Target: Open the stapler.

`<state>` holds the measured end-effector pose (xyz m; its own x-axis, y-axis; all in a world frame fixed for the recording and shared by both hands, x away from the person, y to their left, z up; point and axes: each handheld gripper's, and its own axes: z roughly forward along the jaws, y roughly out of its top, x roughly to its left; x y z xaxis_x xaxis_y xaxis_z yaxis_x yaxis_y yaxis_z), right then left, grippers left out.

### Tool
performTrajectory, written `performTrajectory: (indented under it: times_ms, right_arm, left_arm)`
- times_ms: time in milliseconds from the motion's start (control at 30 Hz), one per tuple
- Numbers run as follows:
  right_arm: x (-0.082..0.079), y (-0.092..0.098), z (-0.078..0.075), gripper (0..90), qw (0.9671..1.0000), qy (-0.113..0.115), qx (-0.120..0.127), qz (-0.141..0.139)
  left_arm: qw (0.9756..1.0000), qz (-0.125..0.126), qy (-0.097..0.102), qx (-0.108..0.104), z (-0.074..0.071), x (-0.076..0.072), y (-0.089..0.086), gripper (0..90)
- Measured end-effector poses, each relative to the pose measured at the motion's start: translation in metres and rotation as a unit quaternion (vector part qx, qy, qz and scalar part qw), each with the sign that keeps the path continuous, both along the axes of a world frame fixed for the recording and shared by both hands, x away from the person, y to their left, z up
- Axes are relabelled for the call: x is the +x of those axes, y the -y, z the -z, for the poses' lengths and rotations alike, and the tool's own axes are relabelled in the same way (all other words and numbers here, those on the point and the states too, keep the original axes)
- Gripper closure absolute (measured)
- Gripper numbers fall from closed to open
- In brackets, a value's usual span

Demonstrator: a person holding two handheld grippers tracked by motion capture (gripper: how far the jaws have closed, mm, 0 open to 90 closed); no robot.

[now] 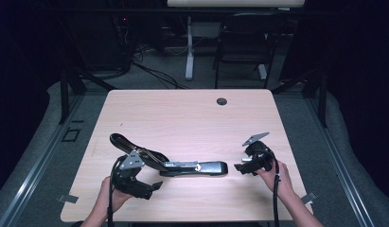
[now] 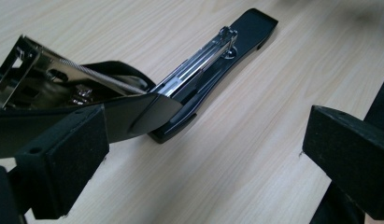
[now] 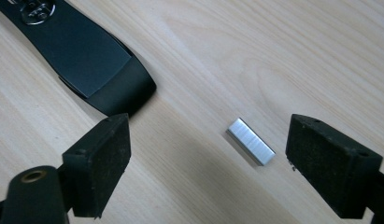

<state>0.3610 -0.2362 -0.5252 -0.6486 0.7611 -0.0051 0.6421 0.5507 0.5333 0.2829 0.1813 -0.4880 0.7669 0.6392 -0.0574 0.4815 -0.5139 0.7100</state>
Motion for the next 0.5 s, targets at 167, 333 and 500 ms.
performTrajectory:
  times_ms: [167, 333, 500]
  right_arm:
    - [0.003, 0.007, 0.002, 8.3, 0.9997, -0.019, 0.008, 0.015]
    - [0.005, 0.013, 0.001, 7.3, 0.9994, -0.028, 0.003, 0.019]
    - [0.01, 0.025, 0.003, 7.6, 0.9976, -0.055, 0.015, 0.04]
  left_arm:
    - [1.0, 0.002, -0.006, 0.005, 0.003, 0.002, -0.001, 0.1]
    - [0.9999, 0.002, -0.008, 0.009, 0.005, 0.003, -0.002, 0.1]
    - [0.9998, 0.002, -0.014, 0.012, 0.009, 0.006, -0.005, 0.1]
